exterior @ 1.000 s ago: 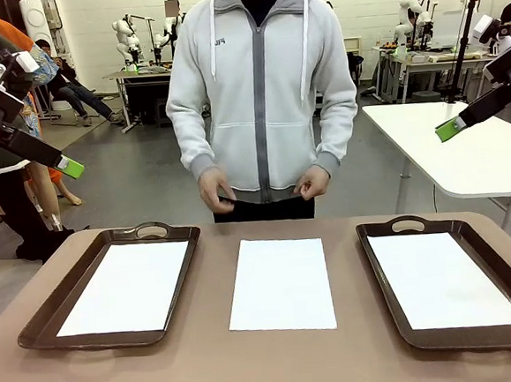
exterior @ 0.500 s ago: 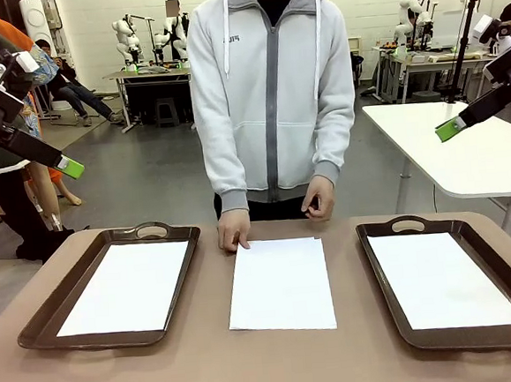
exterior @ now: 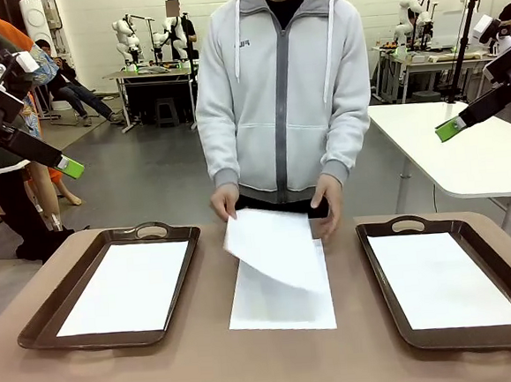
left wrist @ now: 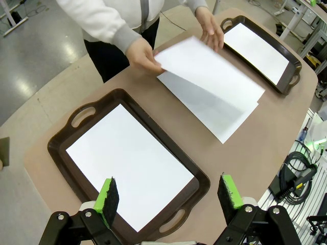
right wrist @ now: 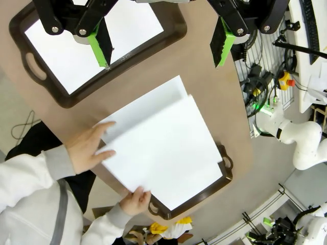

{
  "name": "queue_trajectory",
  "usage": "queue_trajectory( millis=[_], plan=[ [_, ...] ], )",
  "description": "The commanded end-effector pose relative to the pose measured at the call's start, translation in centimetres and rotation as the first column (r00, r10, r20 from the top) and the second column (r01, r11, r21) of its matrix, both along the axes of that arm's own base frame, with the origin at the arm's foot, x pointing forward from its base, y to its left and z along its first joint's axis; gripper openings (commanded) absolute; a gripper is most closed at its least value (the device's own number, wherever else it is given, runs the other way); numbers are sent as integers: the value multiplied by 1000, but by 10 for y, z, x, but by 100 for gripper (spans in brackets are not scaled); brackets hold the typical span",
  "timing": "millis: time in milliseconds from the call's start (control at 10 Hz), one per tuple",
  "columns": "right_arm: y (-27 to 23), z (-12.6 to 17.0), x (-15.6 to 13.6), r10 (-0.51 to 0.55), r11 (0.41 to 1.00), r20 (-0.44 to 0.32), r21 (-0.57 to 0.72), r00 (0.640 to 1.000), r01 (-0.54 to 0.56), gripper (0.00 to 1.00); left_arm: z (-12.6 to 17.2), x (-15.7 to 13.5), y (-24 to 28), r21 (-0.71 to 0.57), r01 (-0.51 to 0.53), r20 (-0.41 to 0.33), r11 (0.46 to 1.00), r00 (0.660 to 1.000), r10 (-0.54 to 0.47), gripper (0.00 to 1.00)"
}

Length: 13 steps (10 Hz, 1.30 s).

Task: Sort the A4 documents.
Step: Receive the A4 Paper.

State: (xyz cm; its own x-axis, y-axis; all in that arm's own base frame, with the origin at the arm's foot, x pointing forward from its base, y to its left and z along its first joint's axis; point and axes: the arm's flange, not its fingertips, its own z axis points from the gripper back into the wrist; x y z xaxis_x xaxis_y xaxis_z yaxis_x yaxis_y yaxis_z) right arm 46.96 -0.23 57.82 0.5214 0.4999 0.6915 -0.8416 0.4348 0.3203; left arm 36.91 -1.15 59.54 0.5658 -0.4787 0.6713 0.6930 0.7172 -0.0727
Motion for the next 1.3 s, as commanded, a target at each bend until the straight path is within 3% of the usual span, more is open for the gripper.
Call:
queue_trajectory(
  millis=[0, 1200],
  plan=[
    [2, 0, 0, 8, 1000, 1, -9, 1000, -8, 100, -1, 1, 0, -9, -5, 3, 1000, 1000, 5, 100],
    [2, 0, 0, 8, 1000, 1, -9, 1000, -8, 100, -1, 1, 0, -9, -5, 3, 1000, 1000, 5, 100]
  ],
)
